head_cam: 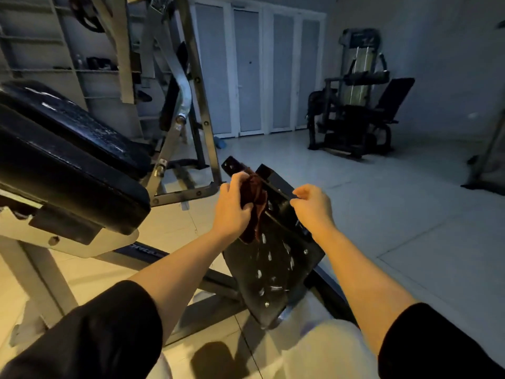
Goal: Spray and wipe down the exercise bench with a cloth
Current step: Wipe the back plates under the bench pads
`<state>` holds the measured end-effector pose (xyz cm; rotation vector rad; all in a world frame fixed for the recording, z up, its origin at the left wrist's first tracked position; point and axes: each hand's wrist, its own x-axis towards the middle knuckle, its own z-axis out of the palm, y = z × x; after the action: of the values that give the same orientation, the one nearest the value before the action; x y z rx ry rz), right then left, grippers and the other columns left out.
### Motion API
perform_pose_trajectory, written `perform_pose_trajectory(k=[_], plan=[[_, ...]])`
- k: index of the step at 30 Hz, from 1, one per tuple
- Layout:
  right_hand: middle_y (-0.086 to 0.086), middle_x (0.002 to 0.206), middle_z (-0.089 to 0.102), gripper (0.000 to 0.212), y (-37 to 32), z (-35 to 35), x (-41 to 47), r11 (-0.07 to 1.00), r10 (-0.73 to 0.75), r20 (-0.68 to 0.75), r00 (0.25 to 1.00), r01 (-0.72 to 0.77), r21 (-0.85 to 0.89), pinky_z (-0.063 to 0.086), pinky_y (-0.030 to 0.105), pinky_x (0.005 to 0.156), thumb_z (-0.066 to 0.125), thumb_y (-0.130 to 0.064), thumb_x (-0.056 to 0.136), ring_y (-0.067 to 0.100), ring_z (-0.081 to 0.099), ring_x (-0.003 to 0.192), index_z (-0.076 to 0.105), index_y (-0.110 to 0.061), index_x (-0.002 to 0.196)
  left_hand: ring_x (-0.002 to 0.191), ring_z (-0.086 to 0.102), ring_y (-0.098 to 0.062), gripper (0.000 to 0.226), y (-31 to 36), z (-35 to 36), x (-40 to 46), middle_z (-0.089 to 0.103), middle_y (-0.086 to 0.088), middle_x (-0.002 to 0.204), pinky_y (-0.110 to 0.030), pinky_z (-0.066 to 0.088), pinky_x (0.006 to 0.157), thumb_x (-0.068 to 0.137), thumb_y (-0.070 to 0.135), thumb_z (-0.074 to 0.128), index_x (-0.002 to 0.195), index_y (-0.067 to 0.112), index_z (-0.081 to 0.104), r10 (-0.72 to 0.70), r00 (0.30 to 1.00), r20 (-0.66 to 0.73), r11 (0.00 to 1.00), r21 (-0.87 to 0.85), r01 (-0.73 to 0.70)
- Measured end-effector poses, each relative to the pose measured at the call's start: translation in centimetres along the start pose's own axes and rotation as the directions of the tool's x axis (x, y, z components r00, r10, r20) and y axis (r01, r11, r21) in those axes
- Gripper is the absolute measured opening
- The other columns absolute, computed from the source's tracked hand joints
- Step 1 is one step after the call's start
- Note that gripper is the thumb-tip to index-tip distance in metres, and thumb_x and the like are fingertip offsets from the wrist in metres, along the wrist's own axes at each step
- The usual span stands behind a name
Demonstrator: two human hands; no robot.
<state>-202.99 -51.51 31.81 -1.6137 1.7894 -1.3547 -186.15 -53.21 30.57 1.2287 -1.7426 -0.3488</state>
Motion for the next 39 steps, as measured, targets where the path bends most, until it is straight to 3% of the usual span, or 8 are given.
perform_pose_trajectory(k=[6,12,15,18,22,30,36,39], plan=[[0.004,0.132,0.048,0.057,2.7,4.4,0.1,0.978,-0.099,-0.018,0.995,0.094,-0.185,0.04,0.032,0.098,0.072,-0.012,0.081,0.022,0.042,0.126,0.047,-0.014,0.133,0.108,0.042,-0.008,0.045,-3.2,4.0,0.7,0.045,-0.004,0.121,-0.007,0.03,0.092,0.091,0.004,0.061,0.132,0.021,0.054,0.1,0.995,0.03,0.995,0.01,-0.1],[0.001,0.135,0.049,0.059,4.9,7.5,0.3,0.959,-0.172,-0.151,0.973,0.131,-0.25,0.041,0.029,0.098,0.068,-0.006,0.082,0.016,0.041,0.126,0.046,-0.017,0.136,0.117,0.045,-0.018,0.037,-6.5,8.4,1.2,0.049,-0.001,0.127,-0.027,0.038,0.102,0.089,0.012,0.062,0.125,0.022,0.062,0.255,0.966,-0.035,0.965,-0.05,-0.257],[0.003,0.134,0.049,0.061,5.3,8.1,0.6,0.943,-0.211,-0.196,0.958,0.147,-0.298,0.04,0.031,0.101,0.068,-0.005,0.079,0.018,0.04,0.127,0.046,-0.014,0.136,0.109,0.05,-0.013,0.028,-7.0,8.3,2.9,0.052,0.003,0.116,-0.022,0.04,0.098,0.089,0.01,0.063,0.116,0.017,0.067,0.285,0.958,-0.046,0.953,-0.09,-0.288],[0.004,0.134,0.048,0.067,5.1,8.4,0.5,0.938,-0.198,-0.214,0.957,0.122,-0.324,0.039,0.031,0.103,0.071,-0.005,0.075,0.02,0.039,0.127,0.045,-0.013,0.136,0.103,0.051,-0.009,0.023,-7.0,7.3,5.6,0.051,0.004,0.11,-0.009,0.038,0.091,0.09,0.007,0.063,0.112,0.013,0.068,0.173,0.985,-0.021,0.978,-0.113,-0.174],[0.004,0.136,0.046,0.069,5.0,8.9,0.5,0.935,-0.192,-0.249,0.949,0.1,-0.341,0.038,0.028,0.101,0.073,-0.007,0.077,0.019,0.038,0.129,0.043,-0.014,0.138,0.111,0.053,-0.015,0.022,-7.1,7.1,8.1,0.054,-0.002,0.119,-0.021,0.04,0.095,0.091,0.011,0.063,0.113,0.012,0.068,0.012,1.0,-0.027,0.996,-0.088,-0.015],[0.001,0.124,0.053,0.056,5.5,9.9,1.2,0.931,-0.22,-0.348,0.911,0.089,-0.354,0.036,0.021,0.081,0.073,-0.014,0.078,0.018,0.047,0.117,0.05,-0.015,0.129,0.106,0.05,0.003,0.024,-8.5,7.3,4.3,0.054,0.007,0.115,-0.01,0.038,0.096,0.084,0.01,0.069,0.108,0.012,0.07,0.417,0.908,-0.033,0.898,-0.139,-0.417],[0.003,0.123,0.053,0.067,5.7,10.3,1.5,0.928,-0.211,-0.37,0.905,0.067,-0.366,0.038,0.023,0.079,0.079,-0.007,0.068,0.02,0.048,0.116,0.05,-0.014,0.128,0.111,0.055,-0.016,0.025,-10.1,7.0,10.8,0.057,-0.004,0.12,-0.018,0.04,0.095,0.089,0.009,0.065,0.114,0.008,0.065,0.001,0.997,-0.083,0.992,-0.125,-0.011],[0.002,0.119,0.056,0.065,5.8,10.4,1.7,0.932,-0.222,-0.393,0.893,0.075,-0.356,0.036,0.02,0.075,0.078,-0.007,0.066,0.021,0.05,0.113,0.052,-0.014,0.126,0.103,0.054,-0.007,0.03,-9.8,7.1,8.7,0.058,-0.001,0.119,-0.01,0.041,0.089,0.091,0.025,0.065,0.116,0.01,0.064,0.149,0.987,-0.059,0.984,-0.086,-0.153]])
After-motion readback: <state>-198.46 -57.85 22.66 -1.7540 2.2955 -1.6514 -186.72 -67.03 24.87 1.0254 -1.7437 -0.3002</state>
